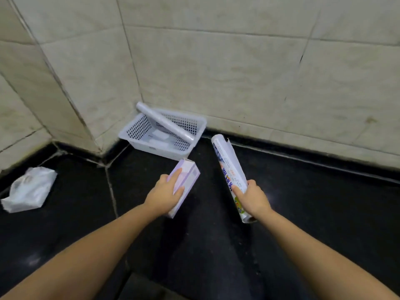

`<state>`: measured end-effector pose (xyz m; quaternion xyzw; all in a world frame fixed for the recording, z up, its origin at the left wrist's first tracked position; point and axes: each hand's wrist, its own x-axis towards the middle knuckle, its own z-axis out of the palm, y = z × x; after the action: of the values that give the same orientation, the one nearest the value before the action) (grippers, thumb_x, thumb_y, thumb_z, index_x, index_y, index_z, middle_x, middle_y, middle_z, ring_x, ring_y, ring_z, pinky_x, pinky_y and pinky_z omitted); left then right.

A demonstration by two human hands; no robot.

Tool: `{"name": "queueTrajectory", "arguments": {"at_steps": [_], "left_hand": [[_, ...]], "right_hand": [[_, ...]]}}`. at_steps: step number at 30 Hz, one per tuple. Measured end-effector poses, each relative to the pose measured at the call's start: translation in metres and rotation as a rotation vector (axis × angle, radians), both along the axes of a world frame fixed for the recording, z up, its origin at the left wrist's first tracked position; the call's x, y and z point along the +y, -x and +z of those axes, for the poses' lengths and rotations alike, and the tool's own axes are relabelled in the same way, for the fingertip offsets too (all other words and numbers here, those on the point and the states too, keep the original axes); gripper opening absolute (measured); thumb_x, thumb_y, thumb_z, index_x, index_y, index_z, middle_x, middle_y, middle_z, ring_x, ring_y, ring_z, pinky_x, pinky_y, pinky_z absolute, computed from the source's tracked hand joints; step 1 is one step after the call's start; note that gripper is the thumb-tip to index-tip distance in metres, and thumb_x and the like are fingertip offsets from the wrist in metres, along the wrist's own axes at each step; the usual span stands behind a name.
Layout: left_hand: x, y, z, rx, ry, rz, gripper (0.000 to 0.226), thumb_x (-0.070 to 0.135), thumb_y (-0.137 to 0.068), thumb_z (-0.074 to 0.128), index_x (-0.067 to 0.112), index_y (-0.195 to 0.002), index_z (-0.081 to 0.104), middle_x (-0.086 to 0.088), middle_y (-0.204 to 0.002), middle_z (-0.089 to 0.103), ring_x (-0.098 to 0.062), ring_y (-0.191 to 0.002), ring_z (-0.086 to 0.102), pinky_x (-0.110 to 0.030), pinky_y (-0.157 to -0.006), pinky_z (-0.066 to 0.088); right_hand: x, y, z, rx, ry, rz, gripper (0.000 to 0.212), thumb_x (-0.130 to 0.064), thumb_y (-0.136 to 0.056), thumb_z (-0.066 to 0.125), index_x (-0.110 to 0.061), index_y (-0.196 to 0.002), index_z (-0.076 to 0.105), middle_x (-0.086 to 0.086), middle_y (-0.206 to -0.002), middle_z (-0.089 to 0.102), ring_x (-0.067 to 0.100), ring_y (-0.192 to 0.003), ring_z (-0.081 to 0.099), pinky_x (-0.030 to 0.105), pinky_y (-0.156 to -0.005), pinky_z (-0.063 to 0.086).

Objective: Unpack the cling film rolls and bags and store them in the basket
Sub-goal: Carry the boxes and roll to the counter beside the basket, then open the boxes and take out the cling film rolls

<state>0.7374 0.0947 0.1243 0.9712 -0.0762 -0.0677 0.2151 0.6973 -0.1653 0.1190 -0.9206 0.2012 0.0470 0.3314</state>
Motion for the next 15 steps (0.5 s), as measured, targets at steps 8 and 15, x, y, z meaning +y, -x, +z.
{"name": "queueTrajectory", "arguments": {"at_steps": [8,15], "left_hand": [[-0.024,-0.024,-0.053,-0.071,-0.297,-0.279,0.067,0.048,-0.091,0.039,0.024,-0.147,0.01,-0.012,-0.127,0.041,-0.024,-0.1,0.051,-0.034,-0.077,0.048],[-0.032,-0.033,-0.051,0.078,-0.173,-0.114,0.081,0.05,-0.083,0.054,0.011,-0.144,0.017,-0.01,-0.136,0.041,-0.026,-0.119,0.047,-0.04,-0.089,0.045]], "right_hand": [[-0.005,0.005,-0.039,0.09,0.278,0.041,0.055,-0.052,-0.088,0.047,-0.012,-0.124,0.038,0.012,-0.119,0.05,0.031,-0.104,0.055,0.039,-0.07,0.048],[-0.007,0.005,-0.045,0.166,0.281,0.039,0.064,-0.055,-0.087,0.046,-0.013,-0.132,0.032,0.012,-0.126,0.048,0.03,-0.112,0.05,0.042,-0.08,0.05]]}}
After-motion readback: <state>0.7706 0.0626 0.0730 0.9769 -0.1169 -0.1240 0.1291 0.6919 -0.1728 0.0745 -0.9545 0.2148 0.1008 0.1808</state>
